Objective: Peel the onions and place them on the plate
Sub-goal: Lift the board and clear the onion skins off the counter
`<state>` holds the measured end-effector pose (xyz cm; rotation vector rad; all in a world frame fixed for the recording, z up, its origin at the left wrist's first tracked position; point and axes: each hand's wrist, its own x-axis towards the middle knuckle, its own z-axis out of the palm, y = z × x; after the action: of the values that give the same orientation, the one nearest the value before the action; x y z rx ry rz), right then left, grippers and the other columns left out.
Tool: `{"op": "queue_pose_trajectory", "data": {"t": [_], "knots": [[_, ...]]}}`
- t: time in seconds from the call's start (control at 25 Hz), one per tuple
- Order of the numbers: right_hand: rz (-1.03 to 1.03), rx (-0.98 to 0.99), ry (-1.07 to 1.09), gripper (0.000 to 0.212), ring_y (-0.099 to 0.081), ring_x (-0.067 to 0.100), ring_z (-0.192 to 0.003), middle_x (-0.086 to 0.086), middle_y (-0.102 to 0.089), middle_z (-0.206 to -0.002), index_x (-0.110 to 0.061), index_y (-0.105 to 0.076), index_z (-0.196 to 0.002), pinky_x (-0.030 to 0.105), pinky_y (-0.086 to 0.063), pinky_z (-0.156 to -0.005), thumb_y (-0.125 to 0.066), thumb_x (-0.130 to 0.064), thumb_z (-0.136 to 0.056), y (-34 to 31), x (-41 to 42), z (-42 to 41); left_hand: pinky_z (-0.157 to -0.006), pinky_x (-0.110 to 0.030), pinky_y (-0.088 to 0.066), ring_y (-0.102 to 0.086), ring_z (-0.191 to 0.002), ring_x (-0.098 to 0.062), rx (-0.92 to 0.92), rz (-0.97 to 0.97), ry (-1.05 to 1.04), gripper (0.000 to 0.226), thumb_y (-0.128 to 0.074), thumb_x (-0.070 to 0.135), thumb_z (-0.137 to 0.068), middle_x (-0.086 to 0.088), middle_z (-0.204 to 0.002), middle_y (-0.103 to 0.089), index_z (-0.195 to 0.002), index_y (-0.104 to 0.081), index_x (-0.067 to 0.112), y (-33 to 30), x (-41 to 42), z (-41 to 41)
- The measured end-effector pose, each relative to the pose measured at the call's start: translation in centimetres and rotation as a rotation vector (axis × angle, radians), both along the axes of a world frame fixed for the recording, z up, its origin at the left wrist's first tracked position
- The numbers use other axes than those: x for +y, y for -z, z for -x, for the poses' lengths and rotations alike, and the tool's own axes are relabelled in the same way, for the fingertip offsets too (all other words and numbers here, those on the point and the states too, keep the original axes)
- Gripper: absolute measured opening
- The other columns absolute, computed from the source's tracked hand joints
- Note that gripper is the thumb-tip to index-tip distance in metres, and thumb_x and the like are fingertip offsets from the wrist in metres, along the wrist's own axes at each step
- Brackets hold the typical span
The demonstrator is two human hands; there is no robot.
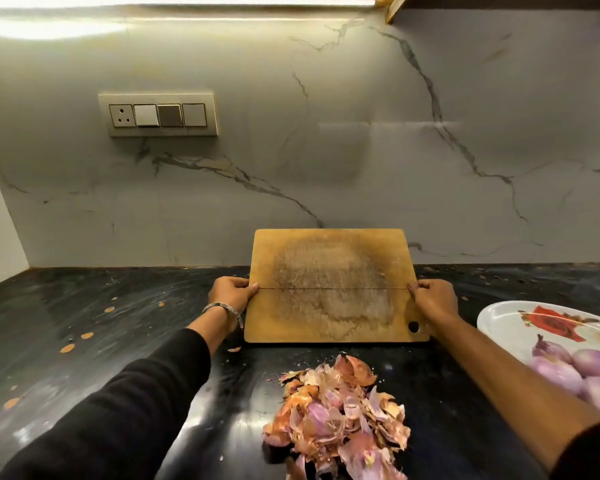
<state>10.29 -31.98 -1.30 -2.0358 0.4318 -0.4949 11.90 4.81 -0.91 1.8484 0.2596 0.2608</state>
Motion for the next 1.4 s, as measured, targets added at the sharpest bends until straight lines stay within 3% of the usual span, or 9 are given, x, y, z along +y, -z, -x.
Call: {"op": "queue_pose_trajectory", "data": {"t": [0.24, 0.32, 0.44, 0.56, 0.72, 0.96, 1.28, 1.4], "knots": [[0.03, 0.049, 0.09, 0.028, -0.063, 0.03, -0.111, 0.012, -0.07, -0.122, -0.005, -0.071, -0.12, 0.034, -0.048, -0.088, -0.059, -0.021, -0.1, 0.7, 1.0, -1.4, -0.096, -0.045, -0.052, -0.064, -0.104, -0.029, 0.079, -0.132, 0.012, 0.033, -0.07, 0.022, -0.091, -0.011, -0.121, -0.068, -0.118, -0.068, 0.004, 0.8, -0.5, -1.5], [0.017, 0.075, 0.117, 0.027, -0.065, 0.027, -0.101, 0.011, -0.07, -0.121, -0.006, -0.071, -0.119, 0.029, -0.047, -0.076, -0.059, -0.021, -0.1, 0.9, 1.2, -1.7, -0.097, -0.044, -0.051, -0.063, -0.107, -0.028, 0.077, -0.224, -0.001, 0.033, -0.068, 0.025, -0.092, -0.008, -0.122, -0.067, -0.119, -0.069, 0.007, 1.2, -0.7, -1.7], [0.019, 0.119, 0.131, 0.023, -0.052, 0.013, -0.064, 0.009, -0.072, -0.104, -0.006, -0.074, -0.109, 0.024, -0.037, -0.049, -0.059, -0.021, -0.1, 1.4, 1.3, -2.4, -0.098, -0.044, -0.05, -0.063, -0.108, -0.028, 0.076, -0.289, -0.004, 0.031, -0.066, 0.028, -0.093, -0.008, -0.117, -0.07, -0.116, -0.071, 0.008, 1.8, -0.6, -2.2], [-0.004, 0.18, 0.149, 0.02, -0.053, 0.016, -0.058, 0.009, -0.068, -0.082, -0.006, -0.074, -0.091, 0.024, -0.033, -0.041, -0.06, -0.019, -0.098, 1.6, 1.3, -3.0, -0.099, -0.044, -0.05, -0.063, -0.108, -0.029, 0.087, -0.332, -0.011, 0.031, -0.063, 0.03, -0.095, -0.008, -0.115, -0.071, -0.115, -0.072, 0.009, 2.3, -0.6, -2.3], [0.004, 0.258, 0.151, 0.018, -0.06, 0.022, -0.059, 0.009, -0.063, -0.08, -0.004, -0.067, -0.087, 0.02, -0.036, -0.032, -0.062, -0.019, -0.096, 1.7, 1.4, -3.4, -0.098, -0.045, -0.049, -0.061, -0.108, -0.03, 0.114, -0.427, -0.028, 0.033, -0.057, 0.037, -0.098, -0.007, -0.114, -0.07, -0.117, -0.071, 0.013, 3.0, -0.8, -2.3], [0.107, 0.305, 0.148, 0.017, -0.064, 0.023, -0.059, 0.011, -0.064, -0.082, -0.002, -0.066, -0.091, 0.025, -0.041, -0.036, -0.063, -0.017, -0.097, 1.7, 1.7, -3.8, -0.102, -0.046, -0.046, -0.056, -0.117, -0.03, 0.156, -0.556, -0.071, 0.034, -0.055, 0.041, -0.098, -0.004, -0.123, -0.067, -0.12, -0.07, 0.02, 3.6, -1.1, -2.1], [0.191, 0.34, -0.034, 0.024, -0.062, 0.022, -0.057, 0.008, -0.064, -0.072, -0.005, -0.065, -0.072, 0.027, -0.044, -0.046, -0.059, -0.016, -0.093, 0.9, 1.3, -2.5, -0.102, -0.046, -0.046, -0.055, -0.118, -0.03, 0.198, -0.594, -0.06, 0.037, -0.053, 0.042, -0.099, -0.006, -0.125, -0.065, -0.122, -0.067, 0.018, 3.2, -1.5, -1.4], [0.179, 0.299, -0.098, 0.019, -0.065, 0.021, -0.065, 0.011, -0.069, -0.085, -0.004, -0.069, -0.084, 0.026, -0.046, -0.049, -0.06, -0.019, -0.092, 1.0, 1.3, -1.2, -0.101, -0.044, -0.047, -0.058, -0.113, -0.029, 0.199, -0.502, 0.003, 0.04, -0.054, 0.039, -0.098, -0.009, -0.123, -0.066, -0.124, -0.066, 0.011, 2.6, -1.2, -0.6]]}}
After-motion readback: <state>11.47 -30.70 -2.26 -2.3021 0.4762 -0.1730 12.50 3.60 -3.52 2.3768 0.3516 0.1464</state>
